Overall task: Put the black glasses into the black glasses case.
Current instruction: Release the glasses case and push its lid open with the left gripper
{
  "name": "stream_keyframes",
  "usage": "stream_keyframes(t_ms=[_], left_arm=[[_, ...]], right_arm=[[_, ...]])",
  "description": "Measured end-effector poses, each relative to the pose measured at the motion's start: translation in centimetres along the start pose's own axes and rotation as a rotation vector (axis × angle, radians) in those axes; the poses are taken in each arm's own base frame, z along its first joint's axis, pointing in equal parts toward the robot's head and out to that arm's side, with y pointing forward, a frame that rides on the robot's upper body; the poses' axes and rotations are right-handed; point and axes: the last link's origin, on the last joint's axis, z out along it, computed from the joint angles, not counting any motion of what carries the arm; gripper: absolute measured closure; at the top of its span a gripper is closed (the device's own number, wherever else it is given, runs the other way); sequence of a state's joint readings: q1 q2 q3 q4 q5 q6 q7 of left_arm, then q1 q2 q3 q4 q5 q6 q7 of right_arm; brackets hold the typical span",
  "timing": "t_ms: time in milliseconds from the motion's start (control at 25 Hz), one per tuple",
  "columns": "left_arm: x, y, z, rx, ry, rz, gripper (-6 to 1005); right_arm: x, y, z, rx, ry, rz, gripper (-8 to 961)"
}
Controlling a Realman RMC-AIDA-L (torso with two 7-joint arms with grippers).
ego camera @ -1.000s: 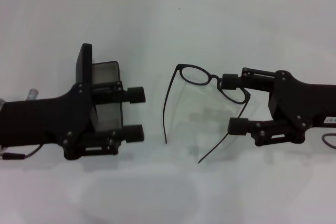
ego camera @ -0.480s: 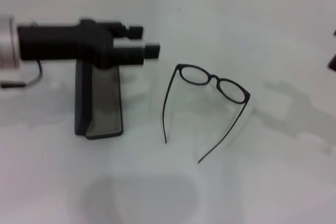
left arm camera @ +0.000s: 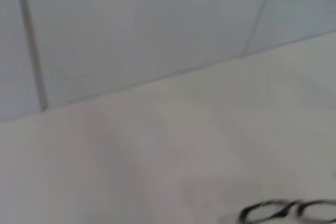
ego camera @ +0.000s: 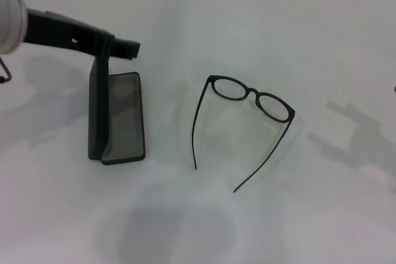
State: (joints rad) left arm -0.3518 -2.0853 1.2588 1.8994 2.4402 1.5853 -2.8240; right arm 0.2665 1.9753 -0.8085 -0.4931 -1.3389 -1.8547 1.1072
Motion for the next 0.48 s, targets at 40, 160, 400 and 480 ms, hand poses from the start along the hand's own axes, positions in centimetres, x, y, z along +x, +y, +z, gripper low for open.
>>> stream_keyframes(t_ms=[40, 160, 400, 480], left_arm=[[-0.1, 0.0, 0.2, 0.017, -0.017, -0.003, 372], [-0.7, 0.2, 1.6, 0.069, -0.089, -0.009, 385], [-1.2, -0.2, 4.3, 0.105, -0.163, -0.027, 410], [-1.3, -0.6, 5.0, 0.114, -0.173, -0.032, 419]], right_arm=[[0.0, 0.0, 0.1, -0.001, 0.003, -0.002, 90], [0.2, 0.0, 0.2, -0.006, 0.012, -0.012, 91], [0.4, 0.1, 0.3, -0.011, 0.022, -0.018, 92], [0.6, 0.1, 0.2, -0.008, 0.022, -0.014, 92]])
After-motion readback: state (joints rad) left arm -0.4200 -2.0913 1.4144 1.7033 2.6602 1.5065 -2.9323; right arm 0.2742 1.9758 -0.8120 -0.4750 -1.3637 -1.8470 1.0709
